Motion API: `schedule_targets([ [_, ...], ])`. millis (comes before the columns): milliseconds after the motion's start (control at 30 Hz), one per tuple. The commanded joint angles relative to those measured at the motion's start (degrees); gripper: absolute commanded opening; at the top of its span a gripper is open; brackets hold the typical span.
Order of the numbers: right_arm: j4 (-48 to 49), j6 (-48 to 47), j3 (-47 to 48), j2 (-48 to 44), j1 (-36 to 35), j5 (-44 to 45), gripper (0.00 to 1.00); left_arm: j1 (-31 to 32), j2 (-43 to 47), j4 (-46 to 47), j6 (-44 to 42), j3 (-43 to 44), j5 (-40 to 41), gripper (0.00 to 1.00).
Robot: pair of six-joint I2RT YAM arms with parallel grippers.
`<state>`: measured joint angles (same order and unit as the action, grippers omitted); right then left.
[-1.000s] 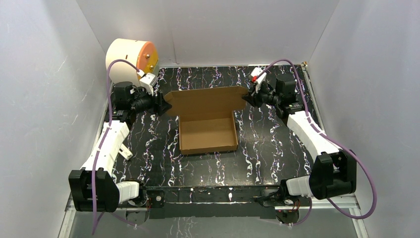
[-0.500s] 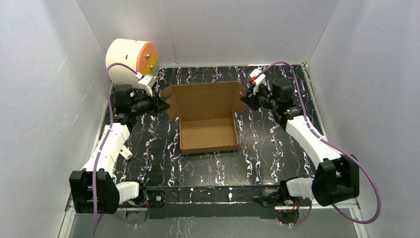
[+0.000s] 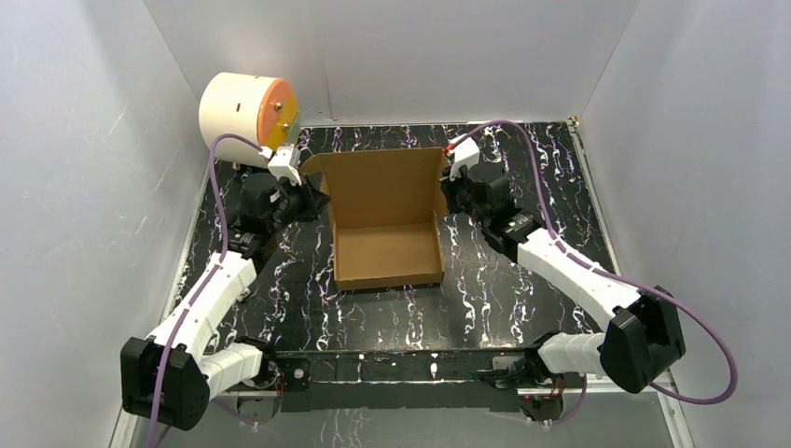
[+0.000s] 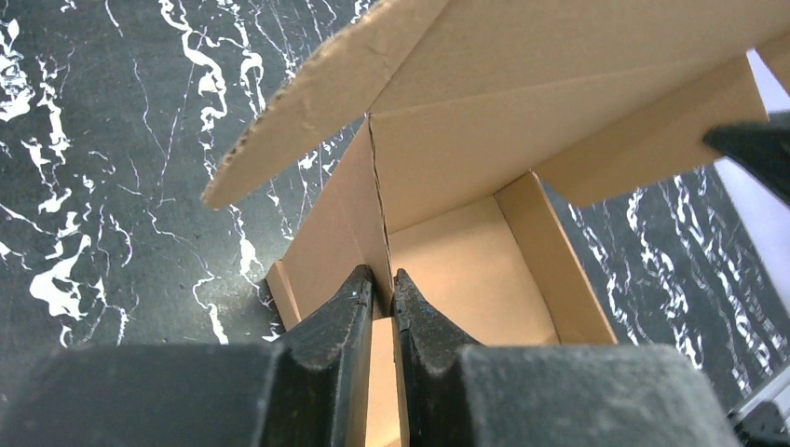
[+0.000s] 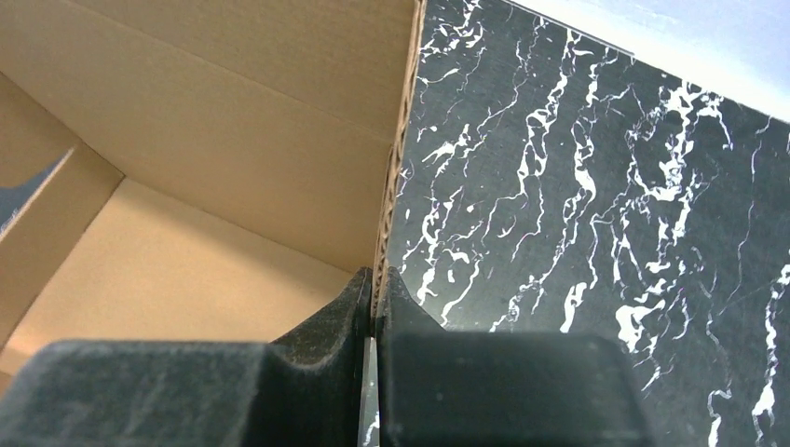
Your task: Fold the paper box
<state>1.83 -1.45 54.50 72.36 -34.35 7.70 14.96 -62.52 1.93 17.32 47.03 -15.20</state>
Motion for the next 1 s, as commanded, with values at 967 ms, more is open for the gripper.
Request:
schedule_targets([
  [967, 2.1, 21.7, -1.9, 1.1, -14.4, 19.2, 0.16, 11.9, 6.0, 9.6, 18.5, -11.5, 17.5, 0.09],
])
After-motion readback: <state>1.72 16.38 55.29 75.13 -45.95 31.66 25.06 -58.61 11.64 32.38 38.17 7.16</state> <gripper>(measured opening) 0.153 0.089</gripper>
